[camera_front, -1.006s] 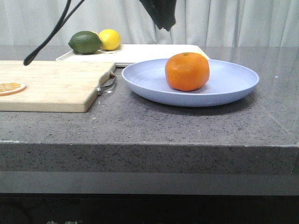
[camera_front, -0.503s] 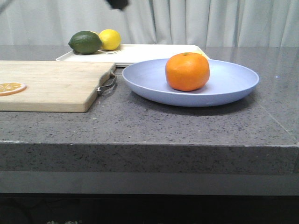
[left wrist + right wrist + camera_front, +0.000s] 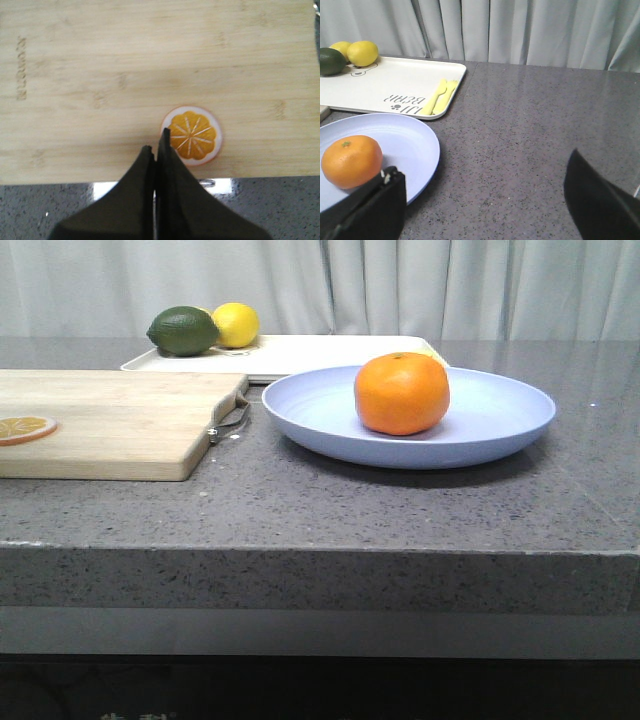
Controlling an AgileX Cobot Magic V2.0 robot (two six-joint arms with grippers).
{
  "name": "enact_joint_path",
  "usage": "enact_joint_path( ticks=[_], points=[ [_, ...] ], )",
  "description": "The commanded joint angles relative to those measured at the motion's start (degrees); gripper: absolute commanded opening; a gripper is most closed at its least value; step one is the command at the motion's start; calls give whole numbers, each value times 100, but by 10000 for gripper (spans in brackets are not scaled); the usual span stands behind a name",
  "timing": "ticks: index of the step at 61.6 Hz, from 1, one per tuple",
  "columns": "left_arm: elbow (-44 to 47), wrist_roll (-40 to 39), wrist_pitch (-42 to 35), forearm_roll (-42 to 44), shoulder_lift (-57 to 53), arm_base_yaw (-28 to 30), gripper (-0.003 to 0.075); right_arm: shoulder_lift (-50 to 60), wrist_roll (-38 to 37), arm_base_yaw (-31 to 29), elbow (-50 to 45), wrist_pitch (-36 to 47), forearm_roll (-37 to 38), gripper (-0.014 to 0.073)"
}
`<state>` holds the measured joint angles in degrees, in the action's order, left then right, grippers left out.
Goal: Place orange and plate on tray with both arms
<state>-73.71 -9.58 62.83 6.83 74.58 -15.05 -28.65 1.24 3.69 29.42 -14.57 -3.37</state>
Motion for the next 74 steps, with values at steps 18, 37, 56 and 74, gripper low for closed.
enact_joint_path(
  ticks=[18, 37, 56, 74],
  points=[
    [2361, -195, -1719, -76, -2726, 329, -18, -86, 18, -35, 222, 681, 57, 645],
    [3929, -185, -2434, -54, -5260, 329, -18, -86, 18, -35, 222, 681, 57, 645],
    [4773, -185, -3208, -54, -6966, 329, -18, -86, 18, -35, 222, 583, 57, 645],
    [5017, -185, -3655, -54, -7128, 329, -18, -1004, 18, -30, 504, 235, -164, 645]
  ],
)
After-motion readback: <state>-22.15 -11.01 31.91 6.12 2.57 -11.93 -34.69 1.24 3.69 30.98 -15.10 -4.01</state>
